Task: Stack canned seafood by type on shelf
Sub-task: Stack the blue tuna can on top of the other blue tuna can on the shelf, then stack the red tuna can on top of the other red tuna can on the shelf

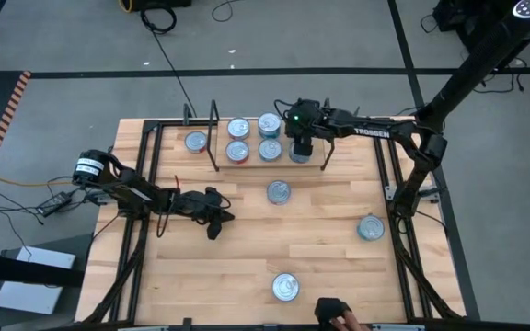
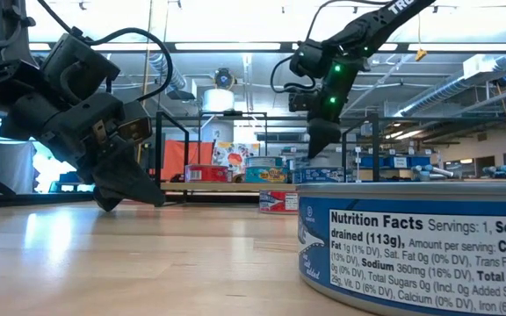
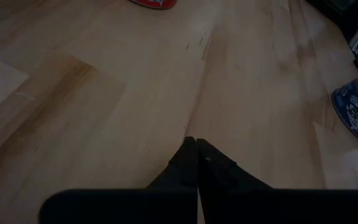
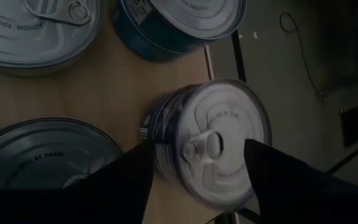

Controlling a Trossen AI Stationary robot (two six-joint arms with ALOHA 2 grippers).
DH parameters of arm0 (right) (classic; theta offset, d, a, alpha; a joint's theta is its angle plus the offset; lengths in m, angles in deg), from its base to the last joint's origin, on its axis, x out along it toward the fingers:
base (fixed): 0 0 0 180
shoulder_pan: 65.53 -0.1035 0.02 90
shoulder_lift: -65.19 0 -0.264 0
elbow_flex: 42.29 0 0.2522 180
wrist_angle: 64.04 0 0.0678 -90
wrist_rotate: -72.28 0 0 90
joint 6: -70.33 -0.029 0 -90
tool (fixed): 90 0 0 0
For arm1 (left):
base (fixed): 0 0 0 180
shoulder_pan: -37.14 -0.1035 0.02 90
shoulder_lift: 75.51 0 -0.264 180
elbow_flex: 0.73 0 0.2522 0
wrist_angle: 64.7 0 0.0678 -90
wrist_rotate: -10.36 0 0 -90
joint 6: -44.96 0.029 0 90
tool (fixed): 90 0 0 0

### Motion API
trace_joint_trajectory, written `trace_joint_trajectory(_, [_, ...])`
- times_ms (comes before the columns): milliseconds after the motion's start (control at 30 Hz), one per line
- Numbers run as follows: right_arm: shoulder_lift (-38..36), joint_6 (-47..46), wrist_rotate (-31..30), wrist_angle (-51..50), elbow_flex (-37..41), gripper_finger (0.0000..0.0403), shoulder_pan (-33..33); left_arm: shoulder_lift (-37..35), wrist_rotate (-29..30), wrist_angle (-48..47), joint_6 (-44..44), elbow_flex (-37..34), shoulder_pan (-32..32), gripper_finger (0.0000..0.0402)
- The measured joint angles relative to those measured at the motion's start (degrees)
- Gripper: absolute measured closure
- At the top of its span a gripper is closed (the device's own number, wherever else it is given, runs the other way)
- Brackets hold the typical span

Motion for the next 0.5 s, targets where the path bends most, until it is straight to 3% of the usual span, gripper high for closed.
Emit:
trace_joint_trajectory(233, [0.0,-0.96,0.0,0.52,0.0,0.0132,0.13,0.0,-0.02,0.0,-0.02,0.0,0.0,0.0401])
trace_joint_trajectory(500, [-0.28,-2.02,-0.26,-4.05,-6.07,0.0169,-1.03,0.0,-0.07,0.04,-0.04,0.0,0.0,0.0401])
